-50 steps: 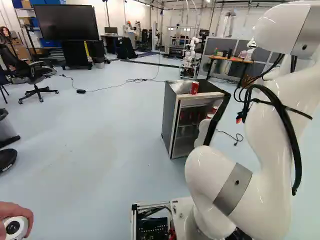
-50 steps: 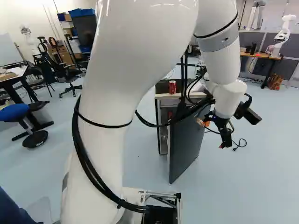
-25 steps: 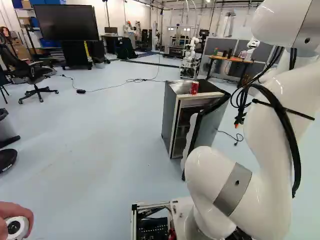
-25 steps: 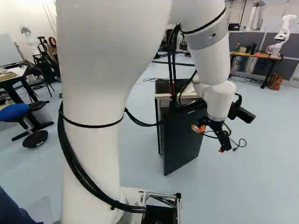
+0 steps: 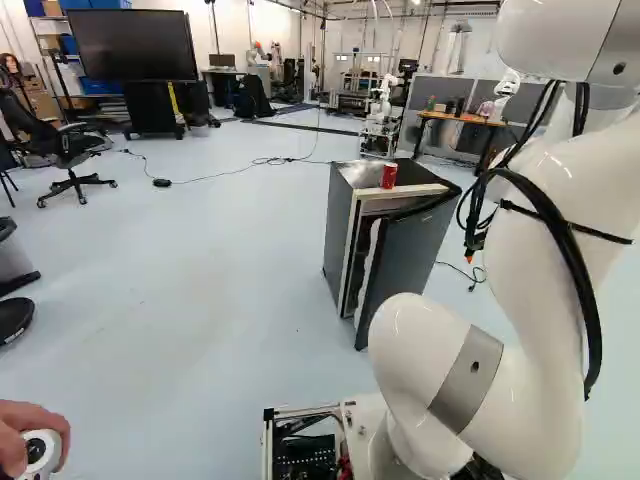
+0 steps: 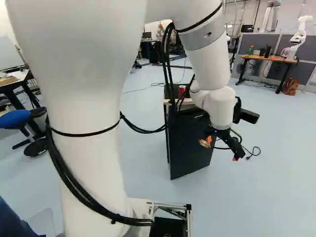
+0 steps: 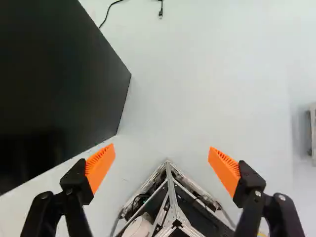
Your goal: Grab a drink from the fridge
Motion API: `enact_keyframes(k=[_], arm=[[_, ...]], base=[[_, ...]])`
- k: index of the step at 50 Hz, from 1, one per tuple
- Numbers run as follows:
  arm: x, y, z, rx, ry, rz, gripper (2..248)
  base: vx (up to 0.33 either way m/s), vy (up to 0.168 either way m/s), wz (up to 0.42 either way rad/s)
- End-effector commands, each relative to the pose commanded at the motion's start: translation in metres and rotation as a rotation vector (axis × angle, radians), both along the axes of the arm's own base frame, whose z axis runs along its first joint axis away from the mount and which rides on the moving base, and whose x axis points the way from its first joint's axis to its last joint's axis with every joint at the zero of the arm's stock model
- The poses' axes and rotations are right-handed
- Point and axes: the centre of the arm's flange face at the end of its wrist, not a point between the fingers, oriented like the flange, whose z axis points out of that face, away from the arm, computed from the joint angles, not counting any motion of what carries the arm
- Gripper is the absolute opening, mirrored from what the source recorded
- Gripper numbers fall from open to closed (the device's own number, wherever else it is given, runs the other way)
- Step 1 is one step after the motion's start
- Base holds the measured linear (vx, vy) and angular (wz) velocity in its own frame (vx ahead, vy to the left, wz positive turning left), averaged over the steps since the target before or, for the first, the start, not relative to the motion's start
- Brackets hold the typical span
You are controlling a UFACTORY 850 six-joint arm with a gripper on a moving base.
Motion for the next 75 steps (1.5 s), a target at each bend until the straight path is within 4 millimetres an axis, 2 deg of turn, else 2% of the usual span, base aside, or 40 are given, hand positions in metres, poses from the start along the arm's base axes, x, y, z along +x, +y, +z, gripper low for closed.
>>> enact_keyframes(k=[25, 75], arm=[[0.003, 0.039, 0.001, -0.120, 0.027, 0.271, 247], [0.038, 0.110, -0.053, -0.200, 0.021, 0.826, 247]], base=[[0.000, 0.000, 0.000], [0.000, 0.000, 0.000]])
